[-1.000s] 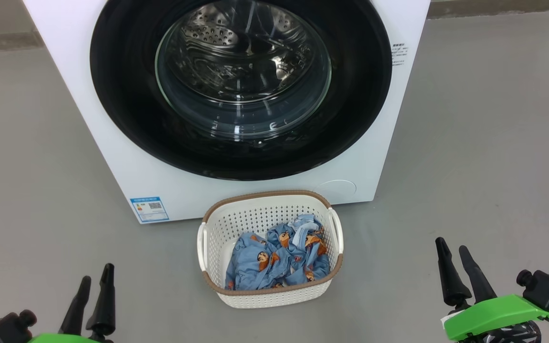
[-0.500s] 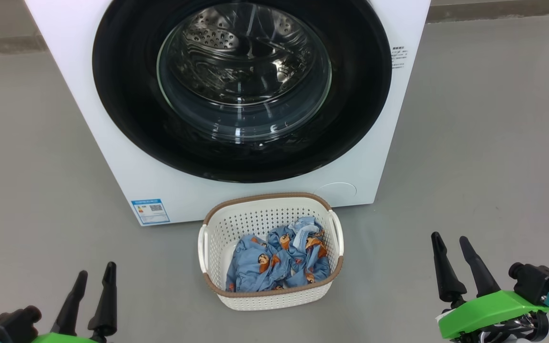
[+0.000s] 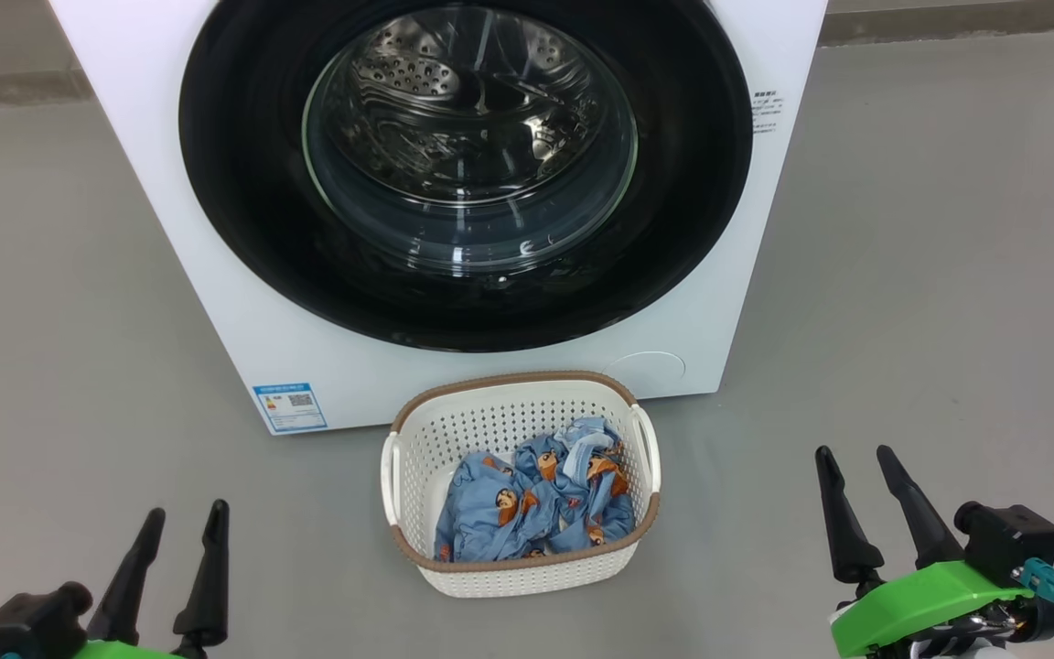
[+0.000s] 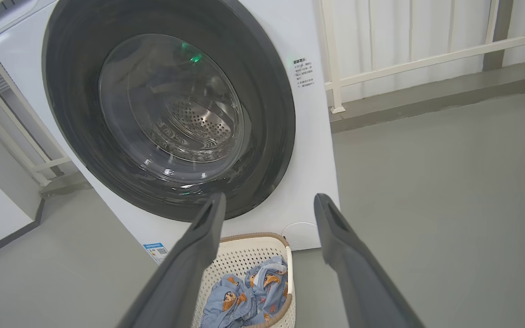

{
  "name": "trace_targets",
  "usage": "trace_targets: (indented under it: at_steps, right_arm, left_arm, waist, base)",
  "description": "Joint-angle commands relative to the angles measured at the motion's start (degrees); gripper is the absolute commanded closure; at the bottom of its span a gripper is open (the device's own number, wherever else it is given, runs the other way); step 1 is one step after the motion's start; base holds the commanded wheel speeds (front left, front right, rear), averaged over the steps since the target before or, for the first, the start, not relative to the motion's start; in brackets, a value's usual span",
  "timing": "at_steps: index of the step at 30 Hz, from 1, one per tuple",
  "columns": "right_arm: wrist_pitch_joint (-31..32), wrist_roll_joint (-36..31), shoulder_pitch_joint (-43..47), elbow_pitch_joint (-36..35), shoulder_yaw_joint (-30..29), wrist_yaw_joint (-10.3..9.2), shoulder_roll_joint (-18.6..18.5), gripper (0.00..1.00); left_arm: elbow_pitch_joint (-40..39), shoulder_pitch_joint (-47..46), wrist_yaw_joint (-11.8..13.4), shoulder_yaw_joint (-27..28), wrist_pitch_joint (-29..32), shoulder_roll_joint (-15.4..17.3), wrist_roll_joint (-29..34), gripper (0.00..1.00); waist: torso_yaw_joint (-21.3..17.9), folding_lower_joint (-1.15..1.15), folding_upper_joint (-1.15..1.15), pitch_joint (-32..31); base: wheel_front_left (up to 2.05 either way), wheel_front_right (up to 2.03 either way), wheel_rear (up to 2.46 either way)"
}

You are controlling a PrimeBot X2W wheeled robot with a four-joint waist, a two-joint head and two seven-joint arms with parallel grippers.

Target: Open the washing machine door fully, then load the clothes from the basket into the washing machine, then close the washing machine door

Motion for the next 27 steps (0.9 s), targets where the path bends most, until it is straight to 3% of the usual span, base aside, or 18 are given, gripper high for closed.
trace_targets:
  at_steps: [1, 19, 27]
  right_arm:
    - [-1.0, -1.6, -2.9, -1.7, 1.4, -0.05, -0.5, 0.00]
    - [-4.2, -14.5, -3.6, -1.8, 0.2, -0.06, -0.7, 0.00]
    - [-4.2, -14.1, -3.8, -0.7, -3.8, -0.06, -0.7, 0.00]
  left_arm:
    - [-1.7, -1.8, -0.2, 1.5, -1.0, 1.9, 1.3, 0.00]
    - [-0.1, -1.9, -0.2, 2.2, -4.2, 3.0, 11.9, 0.00]
    - [1.6, -2.2, -0.2, 5.0, -4.2, 1.6, 12.4, 0.00]
  waist:
    - [0.0, 0.00, 0.00, 0.0]
    - [0.0, 0.00, 0.00, 0.0]
    - [0.1, -0.01, 0.00, 0.0]
  base:
    - [0.00, 0.00, 0.00]
    - [0.00, 0.00, 0.00]
    - [0.00, 0.00, 0.00]
